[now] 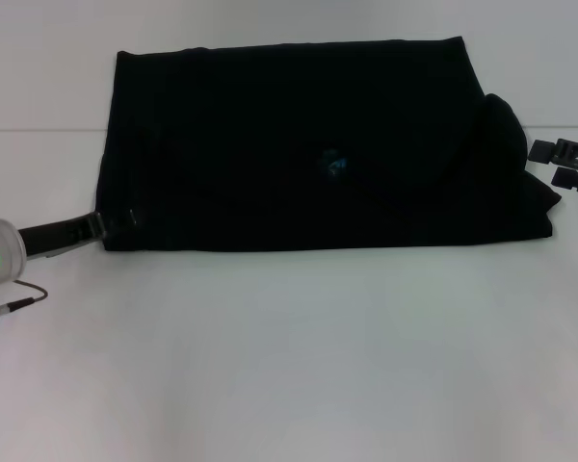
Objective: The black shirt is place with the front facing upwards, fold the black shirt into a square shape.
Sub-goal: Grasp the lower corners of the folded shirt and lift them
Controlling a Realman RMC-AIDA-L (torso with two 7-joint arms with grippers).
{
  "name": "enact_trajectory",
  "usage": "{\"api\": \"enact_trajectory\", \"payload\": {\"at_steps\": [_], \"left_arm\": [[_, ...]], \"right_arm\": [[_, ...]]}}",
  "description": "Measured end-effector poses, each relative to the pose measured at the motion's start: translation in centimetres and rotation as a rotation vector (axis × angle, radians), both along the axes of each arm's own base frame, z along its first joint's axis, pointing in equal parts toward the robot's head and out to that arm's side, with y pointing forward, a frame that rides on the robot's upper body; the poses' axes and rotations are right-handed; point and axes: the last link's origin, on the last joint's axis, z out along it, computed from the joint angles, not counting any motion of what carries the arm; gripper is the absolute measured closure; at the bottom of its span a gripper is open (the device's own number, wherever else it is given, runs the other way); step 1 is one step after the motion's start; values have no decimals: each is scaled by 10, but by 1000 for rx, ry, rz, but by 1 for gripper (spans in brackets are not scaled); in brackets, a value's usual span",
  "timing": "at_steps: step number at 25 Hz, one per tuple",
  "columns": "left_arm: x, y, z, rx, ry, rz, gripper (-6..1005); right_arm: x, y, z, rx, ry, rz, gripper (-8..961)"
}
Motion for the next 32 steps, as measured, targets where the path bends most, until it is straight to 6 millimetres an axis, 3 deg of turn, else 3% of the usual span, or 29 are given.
{"api": "enact_trajectory", "payload": {"at_steps": [14,28,32], "left_arm": [[6,0,-8,-40,24,-27,440],[10,2,-1,-48,-8,-20,897],[11,2,4,-56,-35,-14,980]], "right_arm": [[3,-2,0,3,21,-13,72],[2,-3,3,-9,14,-1,71],[2,-2,8,-14,6,6,71]]}}
